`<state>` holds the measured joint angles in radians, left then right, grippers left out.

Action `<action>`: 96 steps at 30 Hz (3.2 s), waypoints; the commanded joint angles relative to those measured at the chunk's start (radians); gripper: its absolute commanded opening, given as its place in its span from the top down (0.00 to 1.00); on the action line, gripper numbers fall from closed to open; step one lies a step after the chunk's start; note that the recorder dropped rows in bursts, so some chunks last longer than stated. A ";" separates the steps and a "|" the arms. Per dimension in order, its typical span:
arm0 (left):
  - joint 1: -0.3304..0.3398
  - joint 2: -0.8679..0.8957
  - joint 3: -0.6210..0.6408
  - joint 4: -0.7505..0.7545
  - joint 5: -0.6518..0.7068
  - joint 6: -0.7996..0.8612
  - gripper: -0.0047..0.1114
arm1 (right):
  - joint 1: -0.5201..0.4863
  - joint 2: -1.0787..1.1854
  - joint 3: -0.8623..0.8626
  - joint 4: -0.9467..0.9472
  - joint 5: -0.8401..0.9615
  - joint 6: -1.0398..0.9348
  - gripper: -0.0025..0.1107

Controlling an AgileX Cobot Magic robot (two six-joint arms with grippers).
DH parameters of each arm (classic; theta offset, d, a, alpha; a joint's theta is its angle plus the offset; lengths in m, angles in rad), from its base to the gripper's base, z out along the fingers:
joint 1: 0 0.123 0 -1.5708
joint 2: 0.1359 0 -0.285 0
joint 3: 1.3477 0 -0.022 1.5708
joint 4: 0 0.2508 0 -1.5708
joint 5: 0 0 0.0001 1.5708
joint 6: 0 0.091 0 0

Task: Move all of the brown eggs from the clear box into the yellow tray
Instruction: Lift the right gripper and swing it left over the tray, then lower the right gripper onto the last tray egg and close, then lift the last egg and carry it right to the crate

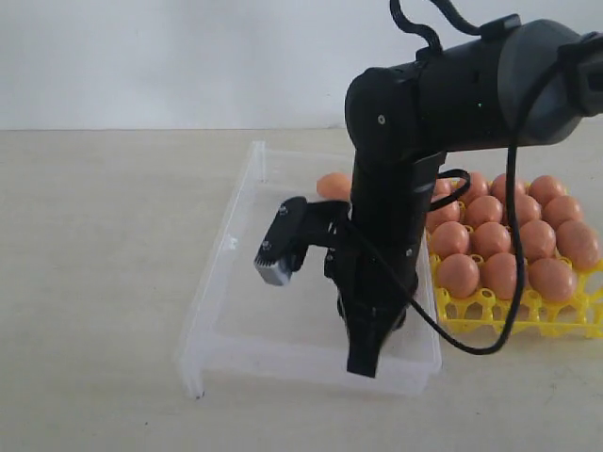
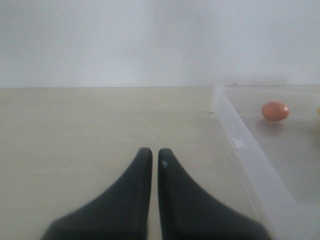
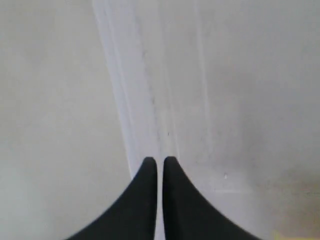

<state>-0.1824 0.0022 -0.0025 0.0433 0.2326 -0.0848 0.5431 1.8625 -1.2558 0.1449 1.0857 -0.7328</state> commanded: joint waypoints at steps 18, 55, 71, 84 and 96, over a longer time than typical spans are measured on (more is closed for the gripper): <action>0.004 -0.002 0.003 -0.003 -0.001 0.002 0.92 | -0.066 0.186 -0.314 -0.029 -0.386 0.651 0.58; 0.004 -0.002 0.003 -0.003 -0.001 0.002 0.92 | -0.076 0.405 -0.422 -0.024 -0.503 0.954 0.98; 0.004 -0.002 0.003 -0.003 -0.001 0.002 0.92 | -0.087 -0.360 0.654 -0.036 -1.709 1.011 0.98; 0.004 -0.002 0.003 -0.003 -0.001 0.002 0.92 | -1.133 -0.557 0.860 -1.348 -2.264 2.040 0.98; 0.004 -0.002 0.003 -0.003 -0.001 0.002 0.92 | -1.241 -0.433 0.640 -1.889 -2.232 2.085 0.98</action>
<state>-0.1824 0.0022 -0.0025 0.0433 0.2326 -0.0848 -0.6902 1.4265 -0.6066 -1.6086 -1.1977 1.4046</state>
